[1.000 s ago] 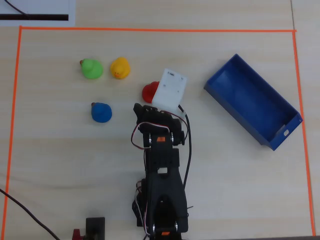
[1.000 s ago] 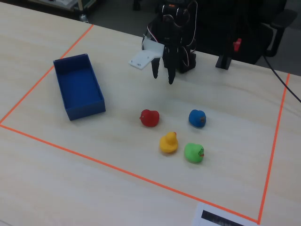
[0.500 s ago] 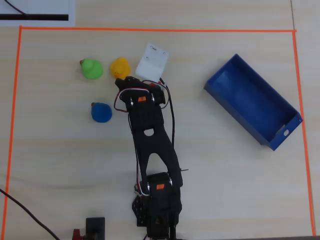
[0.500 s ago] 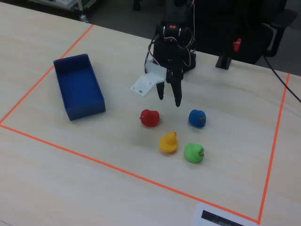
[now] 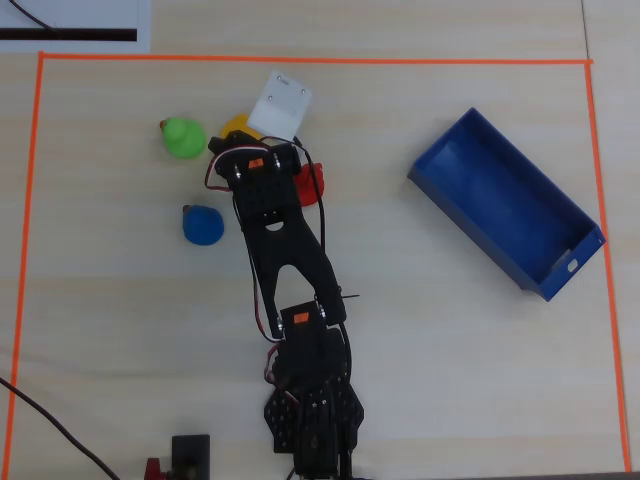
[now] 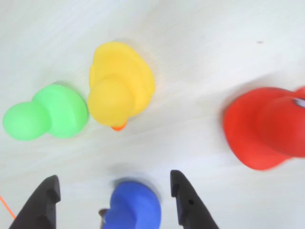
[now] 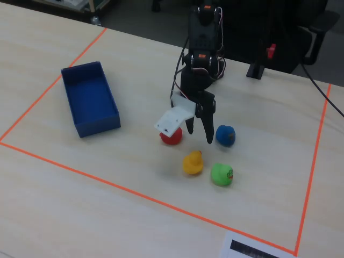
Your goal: Grasp yellow duck and put it into box.
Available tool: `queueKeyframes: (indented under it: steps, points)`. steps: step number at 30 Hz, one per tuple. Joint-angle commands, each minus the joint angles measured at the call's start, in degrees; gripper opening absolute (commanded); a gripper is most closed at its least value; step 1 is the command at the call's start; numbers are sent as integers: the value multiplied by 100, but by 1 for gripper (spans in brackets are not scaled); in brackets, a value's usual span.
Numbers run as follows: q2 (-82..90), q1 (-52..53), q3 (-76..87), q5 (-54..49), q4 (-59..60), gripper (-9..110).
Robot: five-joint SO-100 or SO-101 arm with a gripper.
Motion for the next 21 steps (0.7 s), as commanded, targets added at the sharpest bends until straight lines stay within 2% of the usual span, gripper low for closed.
queueKeyframes:
  steps: [1, 21]
  points:
    - [-114, -105, -466, 70, -149, 32]
    - [-1371, 193, -1318, -149, -800, 32]
